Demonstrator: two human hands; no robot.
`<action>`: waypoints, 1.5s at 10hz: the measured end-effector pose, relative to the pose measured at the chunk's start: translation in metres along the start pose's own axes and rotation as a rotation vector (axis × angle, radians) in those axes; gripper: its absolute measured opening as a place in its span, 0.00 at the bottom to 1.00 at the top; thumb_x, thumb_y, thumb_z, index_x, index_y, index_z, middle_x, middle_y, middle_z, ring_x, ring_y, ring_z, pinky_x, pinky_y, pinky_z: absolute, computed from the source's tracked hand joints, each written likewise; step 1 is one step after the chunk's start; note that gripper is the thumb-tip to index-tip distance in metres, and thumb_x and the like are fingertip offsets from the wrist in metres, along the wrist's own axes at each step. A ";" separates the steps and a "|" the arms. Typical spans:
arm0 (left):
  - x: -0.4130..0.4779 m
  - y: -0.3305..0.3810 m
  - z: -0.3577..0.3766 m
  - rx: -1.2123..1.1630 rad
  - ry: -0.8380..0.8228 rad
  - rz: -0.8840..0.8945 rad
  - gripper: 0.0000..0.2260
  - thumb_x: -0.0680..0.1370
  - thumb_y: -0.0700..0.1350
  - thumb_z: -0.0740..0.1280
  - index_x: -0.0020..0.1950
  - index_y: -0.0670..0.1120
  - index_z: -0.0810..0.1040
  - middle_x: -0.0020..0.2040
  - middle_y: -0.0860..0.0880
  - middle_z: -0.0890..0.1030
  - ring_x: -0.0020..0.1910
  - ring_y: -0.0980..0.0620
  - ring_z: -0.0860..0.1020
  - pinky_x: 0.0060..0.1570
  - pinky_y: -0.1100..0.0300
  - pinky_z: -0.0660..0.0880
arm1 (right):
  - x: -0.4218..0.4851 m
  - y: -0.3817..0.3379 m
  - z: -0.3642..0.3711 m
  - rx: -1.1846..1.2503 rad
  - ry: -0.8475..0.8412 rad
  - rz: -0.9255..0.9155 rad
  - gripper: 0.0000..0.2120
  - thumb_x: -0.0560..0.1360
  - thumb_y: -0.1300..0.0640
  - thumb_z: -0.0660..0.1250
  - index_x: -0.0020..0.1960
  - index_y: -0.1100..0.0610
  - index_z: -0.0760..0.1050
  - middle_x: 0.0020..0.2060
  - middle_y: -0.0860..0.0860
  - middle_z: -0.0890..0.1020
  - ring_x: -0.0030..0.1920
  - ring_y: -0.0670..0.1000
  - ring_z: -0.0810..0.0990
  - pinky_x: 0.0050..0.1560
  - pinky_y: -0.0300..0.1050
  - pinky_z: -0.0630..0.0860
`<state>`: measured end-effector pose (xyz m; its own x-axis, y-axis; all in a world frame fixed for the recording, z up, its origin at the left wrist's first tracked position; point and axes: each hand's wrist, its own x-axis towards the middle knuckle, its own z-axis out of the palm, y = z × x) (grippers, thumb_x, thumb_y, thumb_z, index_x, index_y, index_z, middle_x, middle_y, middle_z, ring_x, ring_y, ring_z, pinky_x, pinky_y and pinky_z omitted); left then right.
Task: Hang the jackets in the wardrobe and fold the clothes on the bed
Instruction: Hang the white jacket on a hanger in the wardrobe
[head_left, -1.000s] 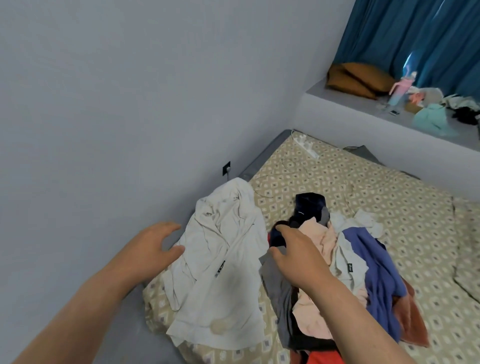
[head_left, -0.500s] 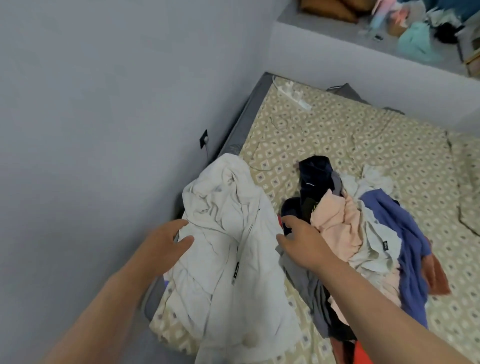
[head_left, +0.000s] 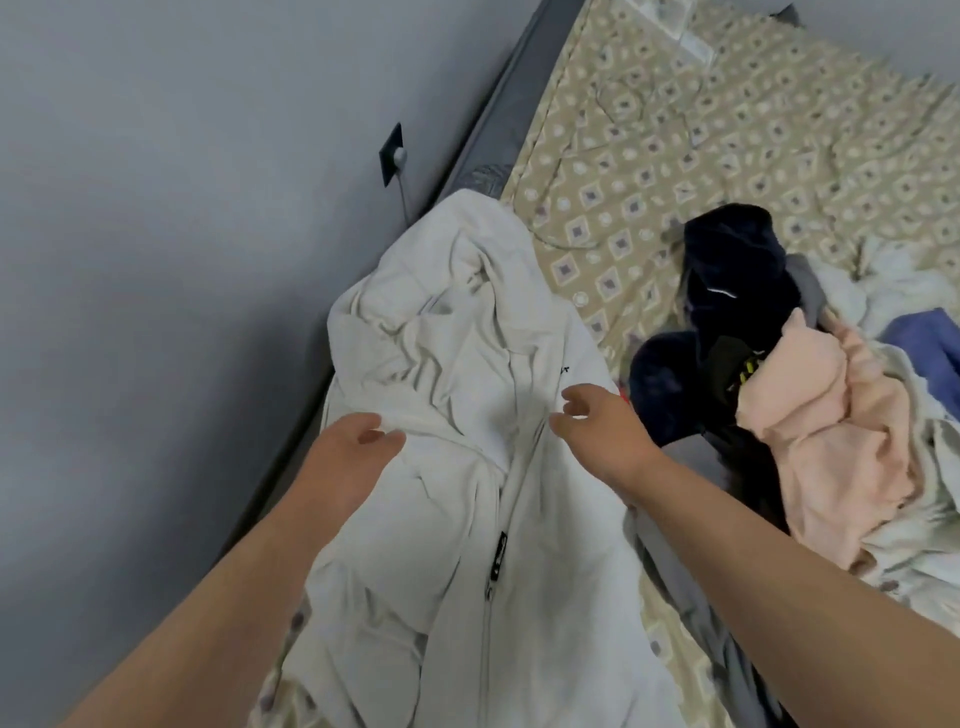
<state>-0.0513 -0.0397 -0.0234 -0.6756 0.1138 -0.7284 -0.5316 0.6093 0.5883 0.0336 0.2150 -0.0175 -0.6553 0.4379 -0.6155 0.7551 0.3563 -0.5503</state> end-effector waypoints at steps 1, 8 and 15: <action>0.044 -0.001 0.014 -0.068 0.026 -0.035 0.27 0.78 0.51 0.70 0.74 0.44 0.69 0.64 0.47 0.76 0.62 0.44 0.76 0.68 0.46 0.71 | 0.051 -0.001 0.012 0.049 0.074 -0.013 0.25 0.81 0.54 0.63 0.76 0.56 0.64 0.71 0.52 0.71 0.60 0.50 0.75 0.53 0.40 0.71; 0.081 0.023 0.050 -0.886 0.223 -0.087 0.12 0.80 0.35 0.63 0.60 0.46 0.79 0.52 0.47 0.84 0.46 0.49 0.84 0.42 0.57 0.81 | 0.122 -0.019 0.024 0.819 0.063 0.318 0.07 0.72 0.68 0.64 0.47 0.60 0.76 0.44 0.56 0.73 0.45 0.55 0.73 0.44 0.48 0.71; -0.226 0.177 0.027 -0.731 -0.178 0.286 0.12 0.81 0.45 0.63 0.52 0.39 0.82 0.45 0.35 0.84 0.39 0.41 0.84 0.41 0.48 0.80 | -0.232 -0.093 -0.154 1.342 0.003 -0.012 0.06 0.79 0.65 0.64 0.43 0.61 0.73 0.32 0.57 0.78 0.31 0.53 0.77 0.33 0.44 0.75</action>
<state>0.0212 0.0637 0.2352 -0.7776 0.3484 -0.5234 -0.5915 -0.1228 0.7969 0.1189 0.2073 0.2639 -0.6606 0.4426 -0.6064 0.1433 -0.7186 -0.6805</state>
